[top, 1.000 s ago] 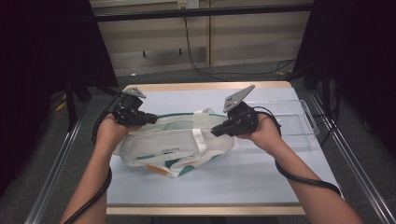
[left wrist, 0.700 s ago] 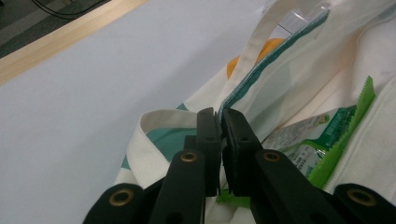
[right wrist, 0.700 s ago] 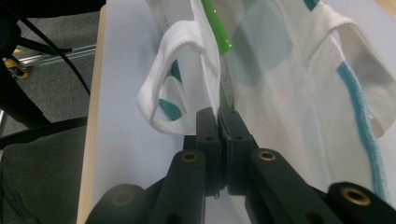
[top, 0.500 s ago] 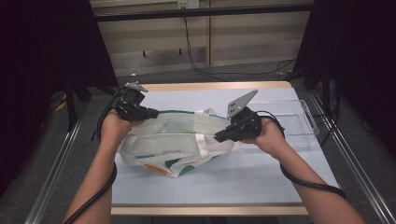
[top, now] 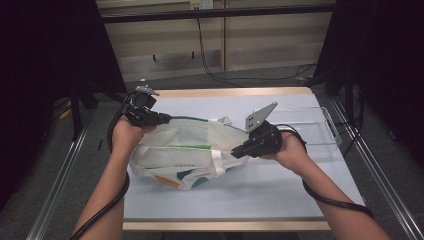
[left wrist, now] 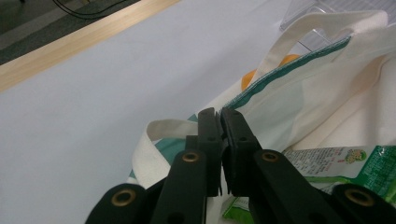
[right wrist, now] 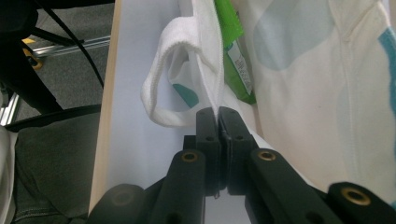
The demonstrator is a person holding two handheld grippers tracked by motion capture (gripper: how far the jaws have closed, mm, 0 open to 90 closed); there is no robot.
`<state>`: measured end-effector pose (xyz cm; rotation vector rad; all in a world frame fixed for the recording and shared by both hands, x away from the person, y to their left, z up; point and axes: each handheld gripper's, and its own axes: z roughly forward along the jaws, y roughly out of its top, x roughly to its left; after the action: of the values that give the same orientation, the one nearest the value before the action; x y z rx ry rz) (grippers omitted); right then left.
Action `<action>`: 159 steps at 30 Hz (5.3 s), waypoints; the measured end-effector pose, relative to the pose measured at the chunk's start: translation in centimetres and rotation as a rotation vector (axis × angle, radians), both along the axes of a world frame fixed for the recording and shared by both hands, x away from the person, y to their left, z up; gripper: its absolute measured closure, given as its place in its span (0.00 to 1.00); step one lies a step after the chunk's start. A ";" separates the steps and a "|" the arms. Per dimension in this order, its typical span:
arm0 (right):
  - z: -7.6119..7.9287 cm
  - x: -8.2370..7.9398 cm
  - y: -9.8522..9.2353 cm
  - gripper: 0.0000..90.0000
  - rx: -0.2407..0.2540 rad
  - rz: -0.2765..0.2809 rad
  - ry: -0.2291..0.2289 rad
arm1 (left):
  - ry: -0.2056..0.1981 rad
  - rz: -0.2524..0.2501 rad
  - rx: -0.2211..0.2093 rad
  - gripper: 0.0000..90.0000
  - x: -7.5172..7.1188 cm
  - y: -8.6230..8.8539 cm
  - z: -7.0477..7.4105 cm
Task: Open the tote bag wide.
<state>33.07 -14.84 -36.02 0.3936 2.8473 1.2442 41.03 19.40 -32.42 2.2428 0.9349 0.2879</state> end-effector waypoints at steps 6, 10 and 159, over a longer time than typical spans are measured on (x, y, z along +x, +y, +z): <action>-0.2 -0.2 0.0 0.97 -0.002 -0.001 0.002 | -0.002 0.015 -0.014 0.97 0.0 0.1 -0.3; -0.4 -0.3 0.1 0.97 0.000 0.001 0.008 | -0.010 0.023 -0.011 0.97 0.0 0.1 -0.5; -1.5 -0.4 0.9 0.75 0.001 -0.057 0.054 | -0.017 0.009 -0.074 0.59 -1.6 0.1 -1.8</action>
<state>32.66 -13.97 -37.55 0.5119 2.8573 1.2445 39.44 19.49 -34.19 2.1660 0.9315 0.2715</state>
